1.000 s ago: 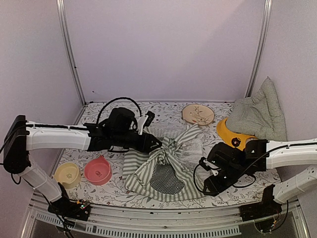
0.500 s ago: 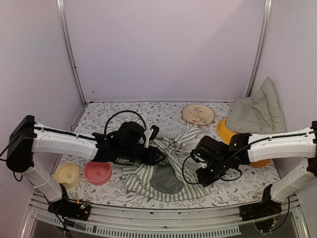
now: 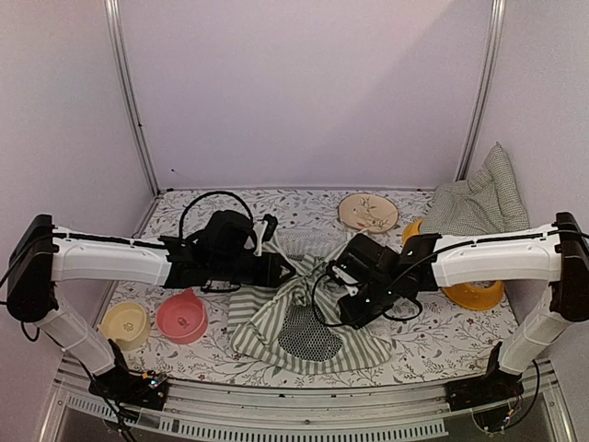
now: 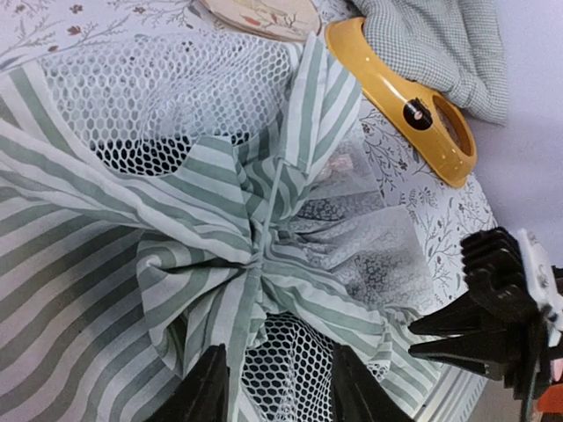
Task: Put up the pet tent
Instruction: Pick up the tent from the center of the board.
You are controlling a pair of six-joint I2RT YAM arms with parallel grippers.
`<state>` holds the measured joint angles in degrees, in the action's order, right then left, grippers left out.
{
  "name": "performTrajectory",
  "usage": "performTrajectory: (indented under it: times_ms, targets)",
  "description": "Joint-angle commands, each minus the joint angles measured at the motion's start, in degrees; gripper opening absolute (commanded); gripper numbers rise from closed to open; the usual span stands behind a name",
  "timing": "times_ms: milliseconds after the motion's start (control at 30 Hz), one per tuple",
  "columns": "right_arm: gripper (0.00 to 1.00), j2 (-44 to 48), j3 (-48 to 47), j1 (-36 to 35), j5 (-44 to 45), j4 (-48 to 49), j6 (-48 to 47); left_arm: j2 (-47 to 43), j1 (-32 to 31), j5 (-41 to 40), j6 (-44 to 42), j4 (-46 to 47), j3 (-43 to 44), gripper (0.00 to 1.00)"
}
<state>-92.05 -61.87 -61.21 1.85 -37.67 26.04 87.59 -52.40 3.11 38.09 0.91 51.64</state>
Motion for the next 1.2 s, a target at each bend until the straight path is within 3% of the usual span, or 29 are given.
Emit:
performTrajectory:
  times_ms: [0,100,167,200,367,500,633,733,933,1167]
  targets:
    - [0.24,4.5,-0.6,1.8,2.2,-0.3,-1.0,4.1,1.3,-0.3,-0.9,-2.2,3.2,0.43]
    - [0.26,6.7,0.1,4.0,3.6,-0.9,-1.0,9.7,0.7,-1.4,-2.2,-5.6,8.8,0.49]
    - [0.27,8.3,0.7,4.9,4.2,-0.9,-0.5,12.3,-0.4,-2.6,-2.6,-6.9,11.6,0.61]
    - [0.28,9.1,1.0,5.3,4.6,-0.8,-0.2,13.6,-0.9,-3.5,-2.6,-8.3,13.0,0.63]
    - [0.32,12.9,2.4,7.3,4.6,0.8,0.7,15.8,-2.2,-11.7,-1.8,-12.0,15.2,0.55]
    - [0.33,13.8,3.5,7.9,4.4,0.9,0.5,9.8,-6.8,-19.9,0.3,-15.9,16.5,0.56]
    - [0.33,14.3,3.4,8.9,4.8,1.5,-0.2,5.8,-12.3,-22.3,8.2,-18.6,18.1,0.61]
    - [0.33,15.1,2.7,10.4,6.3,1.7,-0.6,7.5,-16.3,-25.5,16.3,-16.9,17.0,0.61]
    - [0.33,19.9,1.3,13.4,8.9,3.0,-0.8,20.6,-17.6,-27.1,36.7,-25.5,25.6,0.73]
    - [0.34,23.0,-1.3,13.4,7.8,4.7,-1.0,38.0,-16.9,-33.2,46.9,-34.8,40.6,0.75]
